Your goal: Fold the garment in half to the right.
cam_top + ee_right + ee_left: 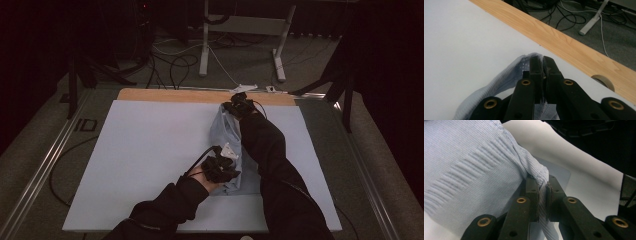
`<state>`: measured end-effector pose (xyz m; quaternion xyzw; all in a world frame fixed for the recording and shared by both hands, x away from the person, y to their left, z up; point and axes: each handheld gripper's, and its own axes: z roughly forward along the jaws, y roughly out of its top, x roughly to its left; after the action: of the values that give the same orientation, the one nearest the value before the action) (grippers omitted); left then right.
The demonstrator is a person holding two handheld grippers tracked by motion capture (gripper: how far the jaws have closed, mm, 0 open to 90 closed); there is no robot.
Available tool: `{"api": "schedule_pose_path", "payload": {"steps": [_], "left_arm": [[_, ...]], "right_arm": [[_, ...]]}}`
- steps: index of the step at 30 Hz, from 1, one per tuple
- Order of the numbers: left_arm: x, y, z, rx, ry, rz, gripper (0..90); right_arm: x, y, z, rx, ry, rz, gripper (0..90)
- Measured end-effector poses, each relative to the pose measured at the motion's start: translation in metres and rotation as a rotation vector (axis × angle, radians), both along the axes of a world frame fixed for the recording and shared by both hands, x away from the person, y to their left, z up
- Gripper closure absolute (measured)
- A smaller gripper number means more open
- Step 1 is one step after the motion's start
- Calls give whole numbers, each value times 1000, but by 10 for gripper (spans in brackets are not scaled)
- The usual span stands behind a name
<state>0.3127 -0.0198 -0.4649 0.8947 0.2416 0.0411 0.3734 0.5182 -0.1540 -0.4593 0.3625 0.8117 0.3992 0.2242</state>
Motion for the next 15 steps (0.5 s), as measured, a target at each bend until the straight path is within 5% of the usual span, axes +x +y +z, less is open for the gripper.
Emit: {"api": "schedule_pose_path", "payload": {"steps": [15], "left_arm": [[8, -14, -15, 2, 36, 11, 834]], "right_arm": [[11, -5, -30, -7, 50, -5, 871]]}}
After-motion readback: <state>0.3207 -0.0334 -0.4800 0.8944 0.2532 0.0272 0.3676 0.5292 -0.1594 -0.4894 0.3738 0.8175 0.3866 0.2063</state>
